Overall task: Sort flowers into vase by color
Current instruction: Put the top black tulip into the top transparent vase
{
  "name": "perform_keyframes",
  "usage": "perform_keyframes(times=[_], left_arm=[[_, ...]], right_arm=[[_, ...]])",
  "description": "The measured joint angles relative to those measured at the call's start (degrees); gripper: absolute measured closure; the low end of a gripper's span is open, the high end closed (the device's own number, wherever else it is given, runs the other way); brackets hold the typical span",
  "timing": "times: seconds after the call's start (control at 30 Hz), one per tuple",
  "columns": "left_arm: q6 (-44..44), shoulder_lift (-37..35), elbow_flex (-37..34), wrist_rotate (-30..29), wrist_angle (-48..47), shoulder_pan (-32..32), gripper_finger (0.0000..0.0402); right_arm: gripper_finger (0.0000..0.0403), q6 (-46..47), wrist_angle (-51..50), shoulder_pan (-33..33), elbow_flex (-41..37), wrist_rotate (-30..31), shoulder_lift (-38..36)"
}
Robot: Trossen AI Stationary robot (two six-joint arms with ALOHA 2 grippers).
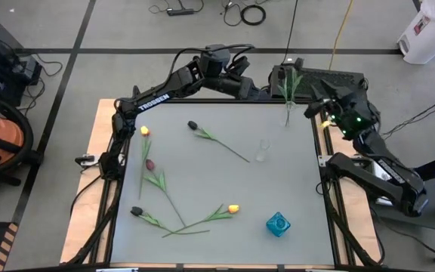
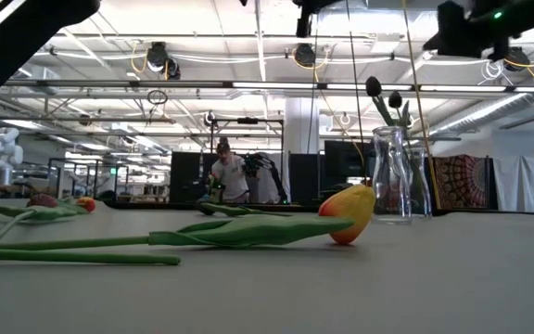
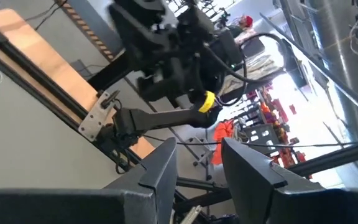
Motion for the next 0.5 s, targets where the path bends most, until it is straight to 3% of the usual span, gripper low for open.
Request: perform_keyframes(times=[0.13, 0.23, 0.5], left_arm=[[-1.4, -0.1, 0.0, -2.1, -3.9, 0.0, 0.0269], [-0.1, -0.9, -0.1, -6.5, -14.0, 0.0, 0.0269], [1.5, -6.2, -0.1, -28.9, -42.8, -0.9, 0.0269]], right_arm=[[0.0197, 0.0, -1.5, 0.0, 0.0, -1.6, -3.7], [0.0197, 0.0, -2.0, 0.1, 0.0, -4.4, -5.7], [0.0197, 0.0, -7.3, 0.1, 0.0, -7.4, -7.6]])
